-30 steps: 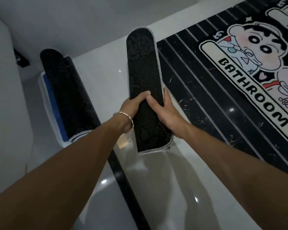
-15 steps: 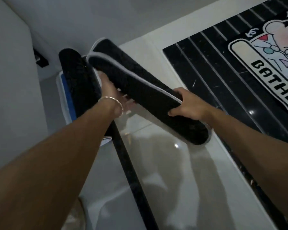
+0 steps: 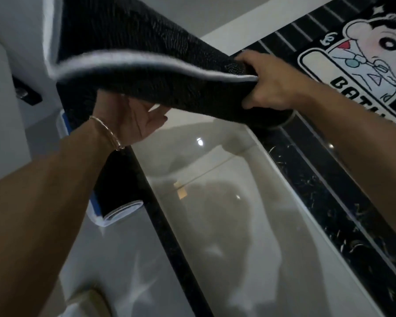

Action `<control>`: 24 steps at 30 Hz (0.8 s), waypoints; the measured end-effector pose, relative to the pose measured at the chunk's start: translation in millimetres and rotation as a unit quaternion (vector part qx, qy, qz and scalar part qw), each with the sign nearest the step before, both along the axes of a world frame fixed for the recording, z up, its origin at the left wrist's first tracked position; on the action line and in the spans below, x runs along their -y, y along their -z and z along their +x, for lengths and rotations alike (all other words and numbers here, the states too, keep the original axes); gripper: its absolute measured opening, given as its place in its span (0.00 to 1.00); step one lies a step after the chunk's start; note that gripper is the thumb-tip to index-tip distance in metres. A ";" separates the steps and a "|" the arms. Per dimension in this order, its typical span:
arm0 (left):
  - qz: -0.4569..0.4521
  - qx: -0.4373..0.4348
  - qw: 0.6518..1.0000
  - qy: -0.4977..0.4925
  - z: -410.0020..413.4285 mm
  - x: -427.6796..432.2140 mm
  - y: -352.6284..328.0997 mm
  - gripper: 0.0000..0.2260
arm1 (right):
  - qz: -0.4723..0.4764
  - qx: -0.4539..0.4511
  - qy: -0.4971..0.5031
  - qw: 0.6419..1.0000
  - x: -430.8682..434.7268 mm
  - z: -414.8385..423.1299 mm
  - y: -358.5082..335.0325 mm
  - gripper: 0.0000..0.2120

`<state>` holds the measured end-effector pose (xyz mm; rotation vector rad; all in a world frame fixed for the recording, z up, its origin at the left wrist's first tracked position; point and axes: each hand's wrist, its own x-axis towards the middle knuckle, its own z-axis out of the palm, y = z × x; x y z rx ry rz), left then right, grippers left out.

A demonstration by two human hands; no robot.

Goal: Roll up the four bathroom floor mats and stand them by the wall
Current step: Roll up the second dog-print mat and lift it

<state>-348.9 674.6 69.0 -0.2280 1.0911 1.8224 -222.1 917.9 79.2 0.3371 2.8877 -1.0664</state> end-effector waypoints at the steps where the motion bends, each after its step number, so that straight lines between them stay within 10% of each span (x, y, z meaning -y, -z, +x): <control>1: 0.014 0.019 0.999 0.022 -1.5 -3.8 -3.2 0.29 | 0.015 -0.036 -0.011 0.999 -0.8 -2.0 -1.8 0.25; 4: 0.128 0.070 0.958 0.246 9.3 -10.2 -6.7 0.28 | 0.080 -0.125 -0.043 0.988 0.2 -4.2 1.4 0.16; 6: 0.013 -0.006 0.926 0.377 21.6 -13.3 -5.4 0.37 | 0.160 -0.133 -0.091 0.974 3.7 -3.1 13.2 0.14; 15: -0.247 -0.286 0.874 0.307 92.2 -37.1 46.8 0.34 | 0.253 -0.025 -0.013 0.967 25.2 23.6 59.4 0.33; 19: -0.246 -0.271 0.911 0.190 98.8 -31.4 52.8 0.27 | -0.092 0.000 0.290 0.953 48.7 22.4 69.2 0.36; 24: -0.281 -0.298 0.910 0.062 99.1 -25.6 63.7 0.26 | -0.408 0.136 0.264 0.863 100.9 23.6 81.0 0.21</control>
